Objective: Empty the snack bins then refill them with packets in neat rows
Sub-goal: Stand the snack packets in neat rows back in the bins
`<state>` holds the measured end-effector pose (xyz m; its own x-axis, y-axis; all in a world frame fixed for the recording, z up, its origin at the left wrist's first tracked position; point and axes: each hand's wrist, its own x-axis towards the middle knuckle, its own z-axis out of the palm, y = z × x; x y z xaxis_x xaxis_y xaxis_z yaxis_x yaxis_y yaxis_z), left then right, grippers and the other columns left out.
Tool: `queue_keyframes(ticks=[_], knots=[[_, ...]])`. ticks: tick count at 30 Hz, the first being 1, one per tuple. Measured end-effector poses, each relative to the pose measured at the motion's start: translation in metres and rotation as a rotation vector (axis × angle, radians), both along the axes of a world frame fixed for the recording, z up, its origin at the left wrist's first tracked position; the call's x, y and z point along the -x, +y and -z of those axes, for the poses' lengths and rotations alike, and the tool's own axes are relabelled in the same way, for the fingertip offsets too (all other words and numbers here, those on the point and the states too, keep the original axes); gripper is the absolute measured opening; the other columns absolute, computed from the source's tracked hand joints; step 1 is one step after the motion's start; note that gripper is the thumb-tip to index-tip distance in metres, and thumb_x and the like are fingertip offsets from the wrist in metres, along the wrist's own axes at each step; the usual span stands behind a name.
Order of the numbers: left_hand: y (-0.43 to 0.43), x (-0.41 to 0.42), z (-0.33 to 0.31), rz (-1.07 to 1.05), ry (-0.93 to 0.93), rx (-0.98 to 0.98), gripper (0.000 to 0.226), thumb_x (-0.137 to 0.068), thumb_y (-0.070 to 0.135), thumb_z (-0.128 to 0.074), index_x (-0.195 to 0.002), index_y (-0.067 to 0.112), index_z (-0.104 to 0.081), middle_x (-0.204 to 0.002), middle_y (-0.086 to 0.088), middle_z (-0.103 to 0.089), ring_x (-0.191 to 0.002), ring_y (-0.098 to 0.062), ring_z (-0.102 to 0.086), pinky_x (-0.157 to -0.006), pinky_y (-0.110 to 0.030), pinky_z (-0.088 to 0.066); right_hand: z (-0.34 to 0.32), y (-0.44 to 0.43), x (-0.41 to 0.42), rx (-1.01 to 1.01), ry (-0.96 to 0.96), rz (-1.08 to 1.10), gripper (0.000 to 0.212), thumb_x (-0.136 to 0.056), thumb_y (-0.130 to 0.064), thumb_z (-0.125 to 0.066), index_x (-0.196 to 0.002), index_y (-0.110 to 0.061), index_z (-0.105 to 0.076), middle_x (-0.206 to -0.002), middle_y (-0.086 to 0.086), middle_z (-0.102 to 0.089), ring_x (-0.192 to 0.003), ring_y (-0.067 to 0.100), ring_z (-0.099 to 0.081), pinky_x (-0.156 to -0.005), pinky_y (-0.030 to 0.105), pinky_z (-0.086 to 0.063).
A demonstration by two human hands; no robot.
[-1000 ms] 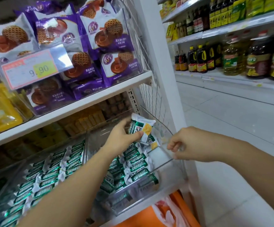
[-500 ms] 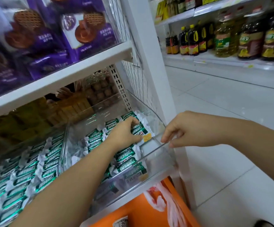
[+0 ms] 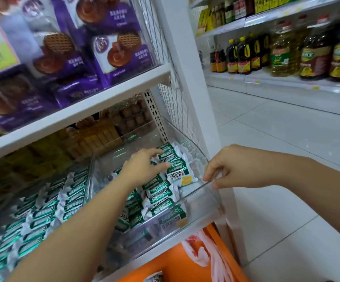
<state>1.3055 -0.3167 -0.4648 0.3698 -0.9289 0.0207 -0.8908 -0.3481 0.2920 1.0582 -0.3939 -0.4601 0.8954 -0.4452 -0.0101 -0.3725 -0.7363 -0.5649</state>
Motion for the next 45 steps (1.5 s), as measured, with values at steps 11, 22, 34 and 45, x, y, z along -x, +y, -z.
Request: queue_keyframes(ticks=[11, 22, 34, 45], knots=[[0.095, -0.02, -0.048, -0.061, -0.469, -0.676, 0.057, -0.082, 0.075, -0.045, -0.121, 0.036, -0.057, -0.133, 0.014, -0.055, -0.132, -0.018, -0.042, -0.11, -0.063, -0.006, -0.008, 0.008, -0.005, 0.083, 0.072, 0.01, 0.02, -0.085, -0.024, -0.068, -0.105, -0.024, -0.072, -0.098, -0.011, -0.072, -0.084, -0.001, -0.061, -0.08, 0.016, -0.047], [0.097, 0.012, -0.07, 0.069, -0.251, -0.742, 0.054, -0.09, 0.031, -0.064, -0.14, 0.026, -0.043, -0.122, 0.003, -0.057, -0.096, -0.013, -0.053, -0.086, -0.025, -0.044, -0.006, 0.005, -0.001, 0.03, 0.038, 0.006, 0.019, -0.085, -0.023, -0.068, -0.103, -0.025, -0.072, -0.097, -0.011, -0.072, -0.088, 0.002, -0.064, -0.085, 0.024, -0.051], [0.073, 0.034, -0.066, 0.04, 0.116, 0.065, 0.064, -0.083, 0.019, -0.071, -0.132, 0.043, -0.038, -0.12, 0.005, -0.05, -0.09, -0.012, -0.059, -0.082, -0.029, -0.048, -0.002, 0.003, -0.003, 0.023, 0.023, -0.004, 0.018, -0.084, -0.026, -0.07, -0.102, -0.026, -0.072, -0.097, -0.011, -0.072, -0.089, 0.0, -0.064, -0.086, 0.022, -0.051], [0.012, 0.05, 0.003, -0.081, 0.46, 0.133, 0.03, -0.08, 0.011, -0.074, -0.094, 0.023, -0.05, -0.063, 0.002, -0.053, -0.043, 0.001, -0.045, -0.046, -0.015, -0.033, 0.002, -0.001, -0.003, 0.012, -0.019, -0.012, 0.019, -0.083, -0.025, -0.068, -0.101, -0.027, -0.073, -0.095, -0.01, -0.073, -0.089, 0.001, -0.064, -0.088, 0.027, -0.051]])
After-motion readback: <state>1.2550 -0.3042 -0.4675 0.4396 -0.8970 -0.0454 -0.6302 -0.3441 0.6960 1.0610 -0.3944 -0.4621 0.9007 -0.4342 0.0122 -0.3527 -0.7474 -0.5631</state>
